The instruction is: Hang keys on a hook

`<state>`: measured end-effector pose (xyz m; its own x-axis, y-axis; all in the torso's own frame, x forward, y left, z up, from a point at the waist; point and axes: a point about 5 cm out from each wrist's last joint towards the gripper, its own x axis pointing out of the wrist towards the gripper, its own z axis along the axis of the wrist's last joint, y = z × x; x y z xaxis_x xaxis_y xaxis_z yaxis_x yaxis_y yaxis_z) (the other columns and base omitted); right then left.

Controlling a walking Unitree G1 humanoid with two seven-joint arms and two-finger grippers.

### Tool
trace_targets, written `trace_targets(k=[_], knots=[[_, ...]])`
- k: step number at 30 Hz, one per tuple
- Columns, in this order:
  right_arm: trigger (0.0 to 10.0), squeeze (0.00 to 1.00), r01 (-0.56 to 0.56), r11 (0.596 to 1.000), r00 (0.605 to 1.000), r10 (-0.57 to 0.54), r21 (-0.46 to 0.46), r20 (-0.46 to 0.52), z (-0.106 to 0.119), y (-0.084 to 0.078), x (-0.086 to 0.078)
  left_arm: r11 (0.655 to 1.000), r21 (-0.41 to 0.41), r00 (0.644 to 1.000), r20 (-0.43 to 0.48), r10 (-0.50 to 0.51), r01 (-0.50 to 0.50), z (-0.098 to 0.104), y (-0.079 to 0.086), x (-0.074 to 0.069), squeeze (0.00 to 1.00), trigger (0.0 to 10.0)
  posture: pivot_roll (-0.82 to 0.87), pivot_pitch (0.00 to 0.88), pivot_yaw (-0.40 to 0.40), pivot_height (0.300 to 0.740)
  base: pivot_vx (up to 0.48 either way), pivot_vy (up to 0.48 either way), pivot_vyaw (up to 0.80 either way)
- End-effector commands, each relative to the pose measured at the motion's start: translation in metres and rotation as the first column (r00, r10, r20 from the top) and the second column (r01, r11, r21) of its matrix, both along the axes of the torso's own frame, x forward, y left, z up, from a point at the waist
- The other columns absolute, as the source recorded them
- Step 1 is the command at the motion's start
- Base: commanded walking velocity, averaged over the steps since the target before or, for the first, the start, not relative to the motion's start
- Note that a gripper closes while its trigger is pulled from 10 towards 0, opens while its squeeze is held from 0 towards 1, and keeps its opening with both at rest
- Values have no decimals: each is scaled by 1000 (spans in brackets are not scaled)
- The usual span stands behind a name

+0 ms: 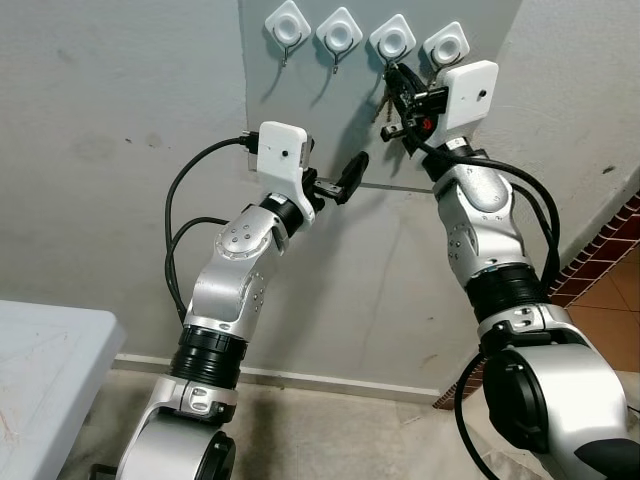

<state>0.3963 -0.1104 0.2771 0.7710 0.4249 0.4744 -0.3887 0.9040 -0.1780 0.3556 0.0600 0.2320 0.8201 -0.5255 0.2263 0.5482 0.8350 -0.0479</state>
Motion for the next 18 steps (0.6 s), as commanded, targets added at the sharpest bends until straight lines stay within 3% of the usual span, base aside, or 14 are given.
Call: trace_targets(k=[1, 10, 16, 18], knots=[[10000, 0, -4, 999, 999, 6, -48, 34, 7, 2, 0, 1000, -1, 999, 39, -10, 10, 13, -4, -1, 0, 10000, 86, 59, -58, 740, 0, 0, 0], [10000, 0, 49, 983, 998, -41, -179, 49, 2, 2, 2, 1000, -7, 999, 38, -12, 12, 13, -4, -2, 0, 10000, 85, 57, -57, 740, 0, 0, 0], [10000, 0, 91, 948, 995, -77, -304, 59, -6, 1, 3, 1000, -13, 999, 36, -12, 12, 13, -5, -2, 0, 10000, 84, 51, -59, 740, 0, 0, 0], [10000, 0, 123, 913, 992, -101, -388, 77, -10, 0, 3, 1000, -15, 999, 35, -11, 12, 13, -5, -2, 0, 10000, 84, 49, -60, 740, 0, 0, 0]])
